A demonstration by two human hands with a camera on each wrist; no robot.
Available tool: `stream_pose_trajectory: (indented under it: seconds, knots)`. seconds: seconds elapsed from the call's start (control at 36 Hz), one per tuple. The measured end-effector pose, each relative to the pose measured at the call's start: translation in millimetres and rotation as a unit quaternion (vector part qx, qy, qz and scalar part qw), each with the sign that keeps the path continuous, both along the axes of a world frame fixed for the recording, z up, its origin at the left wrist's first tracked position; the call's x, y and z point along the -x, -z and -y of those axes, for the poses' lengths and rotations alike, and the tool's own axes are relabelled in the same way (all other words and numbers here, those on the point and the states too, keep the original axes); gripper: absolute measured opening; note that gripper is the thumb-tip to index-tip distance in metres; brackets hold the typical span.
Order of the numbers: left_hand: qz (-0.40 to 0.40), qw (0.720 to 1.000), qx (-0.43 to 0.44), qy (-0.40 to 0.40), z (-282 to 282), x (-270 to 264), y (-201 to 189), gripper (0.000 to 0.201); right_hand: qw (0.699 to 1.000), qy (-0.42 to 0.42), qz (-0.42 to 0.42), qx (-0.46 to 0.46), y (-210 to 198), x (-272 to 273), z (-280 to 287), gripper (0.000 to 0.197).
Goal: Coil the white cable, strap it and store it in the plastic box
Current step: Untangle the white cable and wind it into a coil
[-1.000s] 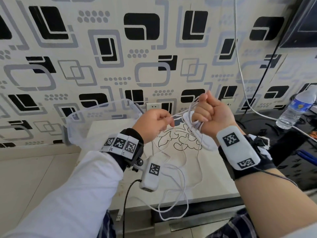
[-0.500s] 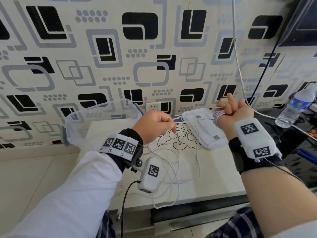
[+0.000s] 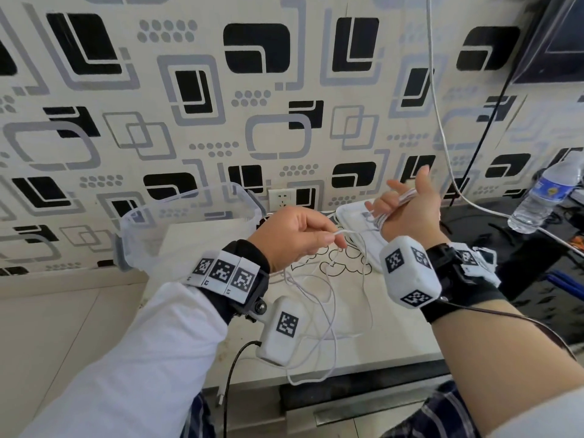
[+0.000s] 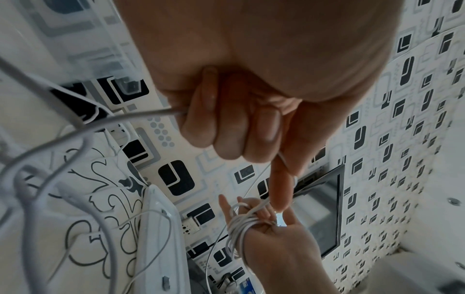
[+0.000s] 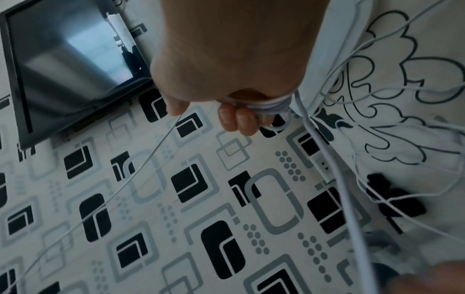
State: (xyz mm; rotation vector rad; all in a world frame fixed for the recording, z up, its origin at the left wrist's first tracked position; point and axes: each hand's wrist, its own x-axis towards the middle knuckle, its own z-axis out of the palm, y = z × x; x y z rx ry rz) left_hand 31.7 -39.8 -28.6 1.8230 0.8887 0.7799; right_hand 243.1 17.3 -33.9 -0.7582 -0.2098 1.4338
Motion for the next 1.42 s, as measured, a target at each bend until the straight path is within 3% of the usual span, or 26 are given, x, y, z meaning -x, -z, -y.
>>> stream_pose_trajectory:
  seconds: [0.14, 0.25, 0.31, 0.36, 0.44, 0.56, 0.67, 0.81, 0.92, 1.06, 1.14, 1.22, 1.31, 1.42]
  knots:
    - [0.039, 0.999, -0.008, -0.005, 0, 2, -1, 0.02, 0.994, -0.065, 0.087, 0.02, 0, 10, -1, 0.075]
    - [0.051, 0.998, -0.02, -0.001, 2, 2, -4, 0.02, 0.973, -0.135, 0.187, 0.025, 0, 24, 6, 0.075]
    - [0.045, 0.999, -0.03, -0.007, 2, 2, -5, 0.019, 0.96, -0.175, 0.213, 0.045, 2, 32, 7, 0.087]
    - [0.036, 0.998, -0.044, -0.016, 1, 2, -4, 0.019, 0.94, -0.234, 0.242, 0.049, 4, 35, 7, 0.098]
    - [0.01, 0.998, -0.057, -0.04, -1, 1, -1, 0.019, 0.907, -0.299, 0.293, 0.041, 7, 39, 14, 0.095]
    - [-0.034, 0.989, -0.103, -0.097, -5, 3, -1, 0.017, 0.826, -0.404, 0.394, 0.017, 9, 38, 24, 0.091]
    - [-0.057, 0.978, -0.125, -0.156, -13, 7, 4, 0.022, 0.801, -0.449, 0.397, 0.011, 10, 40, 28, 0.082]
    - [-0.071, 0.968, -0.115, -0.212, -20, 7, 10, 0.021, 0.787, -0.5, 0.362, -0.014, 10, 38, 26, 0.103]
    - [-0.079, 0.965, -0.115, -0.22, -20, 7, 10, 0.021, 0.758, -0.551, 0.346, -0.054, 9, 36, 25, 0.111]
    - [-0.051, 0.965, -0.124, -0.224, -22, 5, 13, 0.023, 0.711, -0.604, 0.348, -0.086, 4, 37, 25, 0.107]
    - [-0.033, 0.968, -0.123, -0.216, -24, 5, 14, 0.021, 0.692, -0.639, 0.321, -0.1, 2, 39, 26, 0.091]
    - [-0.018, 0.971, -0.126, -0.201, -25, 6, 14, 0.02, 0.697, -0.641, 0.3, -0.113, 0, 40, 27, 0.059]
    - [-0.007, 0.972, -0.129, -0.196, -27, 7, 17, 0.02, 0.732, -0.608, 0.288, -0.11, -3, 40, 31, 0.033]
    - [0.011, 0.98, -0.108, -0.168, -25, 5, 16, 0.027, 0.795, -0.547, 0.229, -0.128, -9, 39, 35, 0.036]
